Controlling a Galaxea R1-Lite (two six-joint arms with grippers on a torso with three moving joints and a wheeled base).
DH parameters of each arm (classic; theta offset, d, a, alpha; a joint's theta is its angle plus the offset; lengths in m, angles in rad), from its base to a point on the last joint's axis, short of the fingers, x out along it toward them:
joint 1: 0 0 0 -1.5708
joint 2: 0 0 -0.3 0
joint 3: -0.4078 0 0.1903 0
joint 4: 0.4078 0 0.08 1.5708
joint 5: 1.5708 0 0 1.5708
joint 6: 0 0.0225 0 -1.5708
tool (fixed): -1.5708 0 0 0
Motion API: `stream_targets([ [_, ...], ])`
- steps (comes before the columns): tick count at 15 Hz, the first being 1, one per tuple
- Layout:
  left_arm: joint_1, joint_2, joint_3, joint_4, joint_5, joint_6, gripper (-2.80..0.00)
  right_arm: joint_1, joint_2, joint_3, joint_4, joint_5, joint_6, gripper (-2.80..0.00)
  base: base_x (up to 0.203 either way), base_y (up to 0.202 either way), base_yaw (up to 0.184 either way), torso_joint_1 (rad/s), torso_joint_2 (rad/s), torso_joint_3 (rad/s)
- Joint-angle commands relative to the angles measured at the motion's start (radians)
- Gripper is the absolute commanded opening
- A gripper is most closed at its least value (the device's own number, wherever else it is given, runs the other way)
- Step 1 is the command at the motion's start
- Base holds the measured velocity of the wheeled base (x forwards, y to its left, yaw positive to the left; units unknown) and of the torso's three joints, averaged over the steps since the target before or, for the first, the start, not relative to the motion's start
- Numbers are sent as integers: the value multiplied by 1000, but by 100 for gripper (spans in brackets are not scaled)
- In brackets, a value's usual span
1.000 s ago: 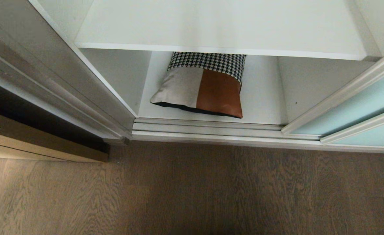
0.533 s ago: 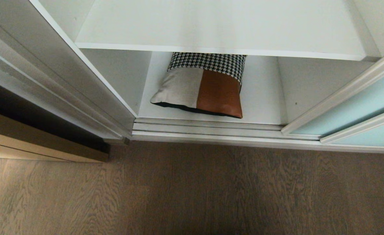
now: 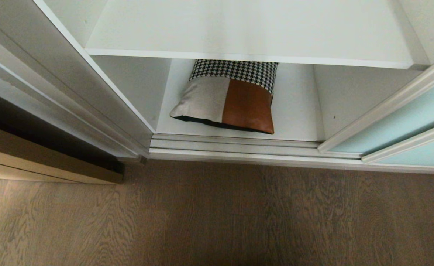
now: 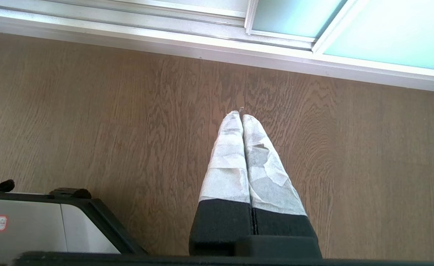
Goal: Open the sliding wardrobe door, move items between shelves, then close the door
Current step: Place the pillow on the higher shelf
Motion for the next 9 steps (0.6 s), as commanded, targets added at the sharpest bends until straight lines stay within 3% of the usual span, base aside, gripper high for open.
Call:
stream_targets([
  [1, 0, 1, 8, -18, 4, -16, -280, 1, -2, 0, 0, 0, 0, -280, 0, 0, 0, 0, 0, 0],
  [9, 0, 1, 8, -21, 5, -17, -280, 1, -2, -8, 21, 11, -46, -280, 0, 0, 0, 0, 0, 0],
])
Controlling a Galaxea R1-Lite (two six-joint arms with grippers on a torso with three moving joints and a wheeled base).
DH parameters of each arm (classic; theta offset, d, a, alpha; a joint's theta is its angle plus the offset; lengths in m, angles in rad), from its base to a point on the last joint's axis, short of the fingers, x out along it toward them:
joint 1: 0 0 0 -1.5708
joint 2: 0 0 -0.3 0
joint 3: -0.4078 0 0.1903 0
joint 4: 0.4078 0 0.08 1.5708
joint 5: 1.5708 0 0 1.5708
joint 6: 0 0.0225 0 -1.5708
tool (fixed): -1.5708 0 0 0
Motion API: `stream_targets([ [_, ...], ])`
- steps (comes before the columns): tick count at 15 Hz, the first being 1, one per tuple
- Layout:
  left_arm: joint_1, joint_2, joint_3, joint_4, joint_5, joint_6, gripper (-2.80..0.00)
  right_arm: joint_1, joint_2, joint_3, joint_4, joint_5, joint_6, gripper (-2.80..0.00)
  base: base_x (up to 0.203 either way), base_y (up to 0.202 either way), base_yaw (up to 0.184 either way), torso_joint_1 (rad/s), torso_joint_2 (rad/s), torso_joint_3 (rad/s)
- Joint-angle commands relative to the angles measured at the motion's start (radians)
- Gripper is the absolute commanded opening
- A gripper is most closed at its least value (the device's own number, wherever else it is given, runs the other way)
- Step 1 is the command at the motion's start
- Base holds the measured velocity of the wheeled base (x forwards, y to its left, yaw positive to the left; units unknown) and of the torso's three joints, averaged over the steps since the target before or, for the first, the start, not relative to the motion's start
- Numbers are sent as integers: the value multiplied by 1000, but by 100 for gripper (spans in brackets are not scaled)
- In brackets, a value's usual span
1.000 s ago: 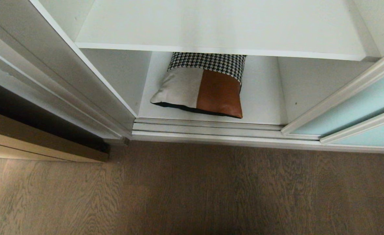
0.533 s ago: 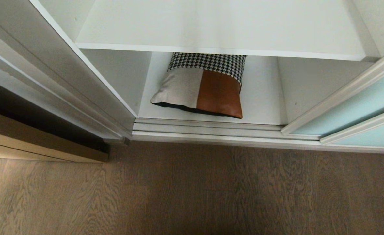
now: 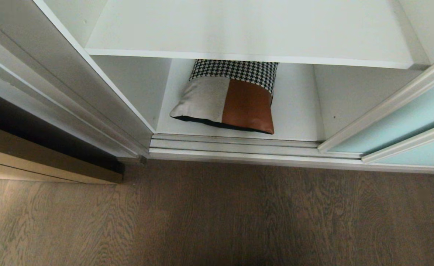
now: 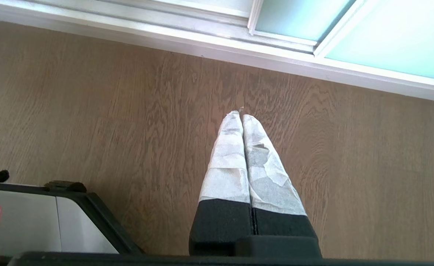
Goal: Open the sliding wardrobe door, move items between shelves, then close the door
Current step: Place the pillow on the higher shelf
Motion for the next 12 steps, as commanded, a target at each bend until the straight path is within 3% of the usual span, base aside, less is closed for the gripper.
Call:
stream_targets([
  [1, 0, 4, 1, 0, 0, 1, -280, -1, -2, -1, -2, 0, -4, -280, 0, 0, 0, 0, 0, 0],
  [4, 0, 4, 1, 0, 0, 1, -280, -1, -2, -21, 4, -2, -15, -280, 0, 0, 0, 0, 0, 0],
  [8, 0, 4, 1, 0, 0, 1, -280, 12, 251, -333, 145, -7, 16, -280, 0, 0, 0, 0, 0, 0],
  [10, 0, 4, 1, 0, 0, 1, -280, 40, 367, -404, 193, 52, 44, -280, 0, 0, 0, 0, 0, 0],
  [12, 0, 4, 1, -1, 0, 1, -280, 53, 449, -408, 147, 100, 77, -280, 0, 0, 0, 0, 0, 0],
])
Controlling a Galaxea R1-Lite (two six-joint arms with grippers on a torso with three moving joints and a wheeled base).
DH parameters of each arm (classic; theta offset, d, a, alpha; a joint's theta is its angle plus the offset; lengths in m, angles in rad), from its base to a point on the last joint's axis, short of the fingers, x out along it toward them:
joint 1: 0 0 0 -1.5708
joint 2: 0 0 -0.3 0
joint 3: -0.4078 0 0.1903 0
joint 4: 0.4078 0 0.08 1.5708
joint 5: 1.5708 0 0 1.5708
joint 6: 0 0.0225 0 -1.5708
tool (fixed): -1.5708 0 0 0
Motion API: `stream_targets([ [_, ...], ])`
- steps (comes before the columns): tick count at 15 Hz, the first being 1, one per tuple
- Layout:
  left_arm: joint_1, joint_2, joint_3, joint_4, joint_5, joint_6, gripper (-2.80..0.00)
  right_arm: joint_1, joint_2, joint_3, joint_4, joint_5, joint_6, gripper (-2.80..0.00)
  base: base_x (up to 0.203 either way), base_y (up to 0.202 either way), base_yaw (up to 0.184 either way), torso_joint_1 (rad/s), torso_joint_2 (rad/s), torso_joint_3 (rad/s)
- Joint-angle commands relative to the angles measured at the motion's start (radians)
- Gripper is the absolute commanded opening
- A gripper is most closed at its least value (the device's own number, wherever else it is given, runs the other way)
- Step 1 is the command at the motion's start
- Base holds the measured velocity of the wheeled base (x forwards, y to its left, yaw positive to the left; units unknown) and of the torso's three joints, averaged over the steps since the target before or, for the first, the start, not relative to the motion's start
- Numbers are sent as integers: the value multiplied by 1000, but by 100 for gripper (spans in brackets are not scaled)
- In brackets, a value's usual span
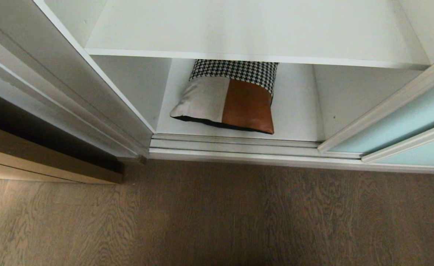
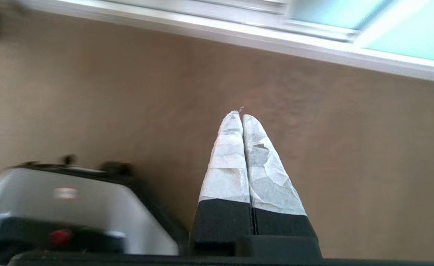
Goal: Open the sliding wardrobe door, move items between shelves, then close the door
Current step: Place the pillow on the higher shelf
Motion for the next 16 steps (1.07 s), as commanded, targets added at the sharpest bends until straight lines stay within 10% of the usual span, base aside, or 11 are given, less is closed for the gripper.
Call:
stream_targets([
  [1, 0, 3, 0, 1, 0, 0, -280, 16, 135, 15, -108, 22, 23, -280, 0, 0, 0, 0, 0, 0],
  [10, 0, 3, 0, 1, 0, 0, -280, -13, -104, 157, -136, -43, 47, -280, 0, 0, 0, 0, 0, 0],
  [16, 0, 3, 0, 1, 0, 0, -280, -35, -293, 242, -123, -47, -153, -280, 0, 0, 0, 0, 0, 0],
])
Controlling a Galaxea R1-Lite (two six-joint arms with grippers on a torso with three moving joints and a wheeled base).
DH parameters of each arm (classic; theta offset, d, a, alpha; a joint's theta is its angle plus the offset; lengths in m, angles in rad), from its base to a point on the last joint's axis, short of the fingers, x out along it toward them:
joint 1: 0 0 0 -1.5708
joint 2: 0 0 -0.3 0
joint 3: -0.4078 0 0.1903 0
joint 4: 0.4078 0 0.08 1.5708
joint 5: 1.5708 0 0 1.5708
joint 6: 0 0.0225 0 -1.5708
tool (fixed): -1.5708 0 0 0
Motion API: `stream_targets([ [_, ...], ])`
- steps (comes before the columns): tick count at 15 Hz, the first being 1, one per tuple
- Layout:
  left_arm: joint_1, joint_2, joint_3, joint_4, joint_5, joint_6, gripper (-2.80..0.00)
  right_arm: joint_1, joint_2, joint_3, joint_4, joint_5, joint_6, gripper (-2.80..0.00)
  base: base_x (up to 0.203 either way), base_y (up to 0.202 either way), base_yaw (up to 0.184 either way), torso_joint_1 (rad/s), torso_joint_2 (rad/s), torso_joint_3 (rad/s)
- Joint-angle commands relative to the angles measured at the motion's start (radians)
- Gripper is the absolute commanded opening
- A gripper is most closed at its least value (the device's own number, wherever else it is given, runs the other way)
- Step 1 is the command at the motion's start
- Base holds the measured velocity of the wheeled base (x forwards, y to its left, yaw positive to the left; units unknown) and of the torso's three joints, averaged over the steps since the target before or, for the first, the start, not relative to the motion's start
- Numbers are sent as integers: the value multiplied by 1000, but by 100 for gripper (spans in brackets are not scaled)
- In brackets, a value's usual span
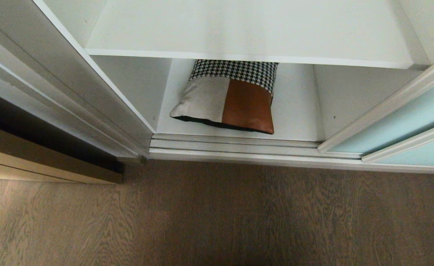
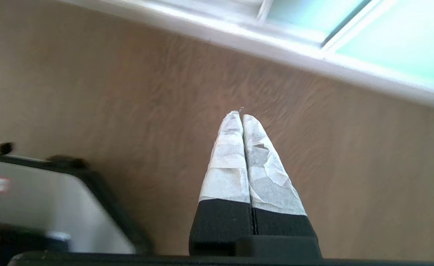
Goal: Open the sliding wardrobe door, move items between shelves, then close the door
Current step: Place the pillow on the higher shelf
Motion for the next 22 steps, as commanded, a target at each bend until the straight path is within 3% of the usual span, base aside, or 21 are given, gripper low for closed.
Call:
stream_targets([
  [1, 0, 2, 0, 0, 0, 0, -280, -3, -31, -105, 17, -4, -5, -280, 0, 0, 0, 0, 0, 0],
  [3, 0, 2, 0, 0, 0, 0, -280, -5, 55, -236, 65, -26, 18, -280, 0, 0, 0, 0, 0, 0],
  [6, 0, 2, 0, 0, 0, 0, -280, 0, 116, -284, 84, -49, 37, -280, 0, 0, 0, 0, 0, 0],
  [11, 0, 2, 0, 0, 0, 0, -280, 5, 238, -498, 82, -50, 33, -280, 0, 0, 0, 0, 0, 0],
  [17, 0, 2, 0, 0, 0, 0, -280, 5, 625, -1036, 147, -64, 85, -280, 0, 0, 0, 0, 0, 0],
  [19, 0, 2, 0, 0, 0, 0, -280, 5, 786, -1201, 221, -62, 164, -280, 0, 0, 0, 0, 0, 0],
  [22, 0, 2, 0, 0, 0, 0, -280, 6, 1036, -1376, 344, -11, 421, -280, 0, 0, 0, 0, 0, 0],
])
